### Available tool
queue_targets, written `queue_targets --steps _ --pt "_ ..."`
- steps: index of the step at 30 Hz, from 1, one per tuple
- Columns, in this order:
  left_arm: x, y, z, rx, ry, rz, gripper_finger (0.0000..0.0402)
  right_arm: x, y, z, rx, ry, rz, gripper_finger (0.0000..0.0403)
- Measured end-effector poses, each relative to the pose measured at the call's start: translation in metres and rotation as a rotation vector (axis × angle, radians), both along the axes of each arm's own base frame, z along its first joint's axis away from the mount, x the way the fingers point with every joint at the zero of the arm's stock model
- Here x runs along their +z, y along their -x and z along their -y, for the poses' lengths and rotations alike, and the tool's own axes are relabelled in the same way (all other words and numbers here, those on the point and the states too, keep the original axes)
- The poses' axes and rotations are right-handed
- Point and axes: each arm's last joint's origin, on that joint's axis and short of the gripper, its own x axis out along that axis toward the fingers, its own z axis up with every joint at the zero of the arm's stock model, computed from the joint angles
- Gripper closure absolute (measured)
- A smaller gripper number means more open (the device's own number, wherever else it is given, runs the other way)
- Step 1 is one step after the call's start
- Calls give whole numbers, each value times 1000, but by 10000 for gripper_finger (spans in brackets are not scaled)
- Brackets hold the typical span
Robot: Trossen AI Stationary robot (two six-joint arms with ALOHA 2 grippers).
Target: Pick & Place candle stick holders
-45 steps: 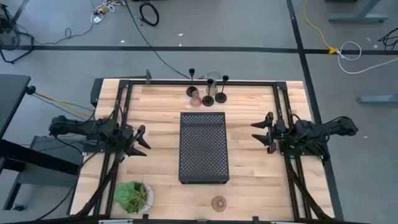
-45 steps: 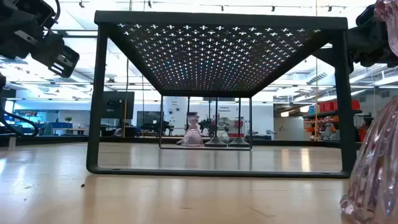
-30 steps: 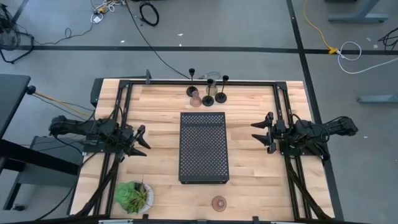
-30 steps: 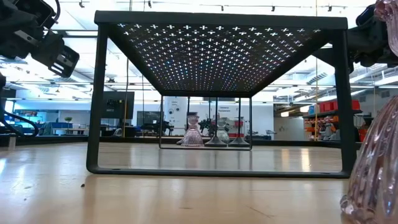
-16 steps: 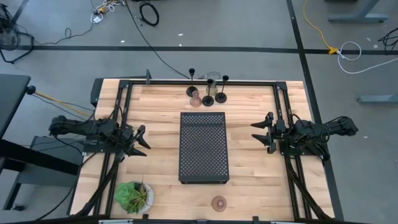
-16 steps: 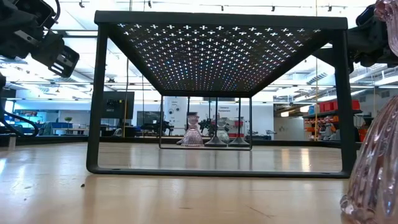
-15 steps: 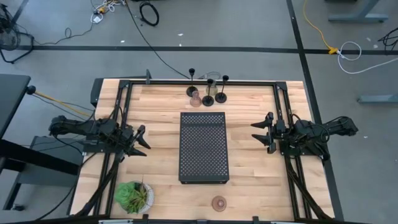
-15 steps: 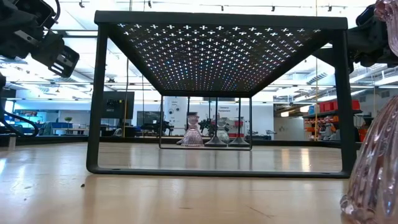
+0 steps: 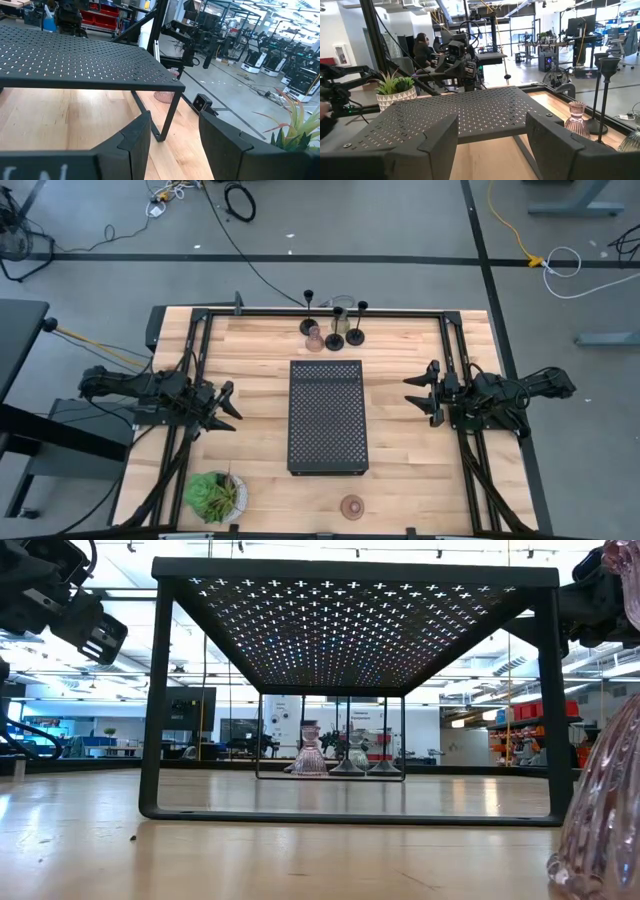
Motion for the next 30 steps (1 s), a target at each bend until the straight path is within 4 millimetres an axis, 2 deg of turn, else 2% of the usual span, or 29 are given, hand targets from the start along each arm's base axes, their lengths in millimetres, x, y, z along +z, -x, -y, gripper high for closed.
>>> queue_targets --steps 9,15,30 --pt "0 0 0 12 -61 27 232 0 0 0 0 0 0 172" --pt "0 -1 -3 83 -198 78 232 0 0 0 0 0 0 172" --pt "0 -1 -3 101 -212 82 232 0 0 0 0 0 1 172"
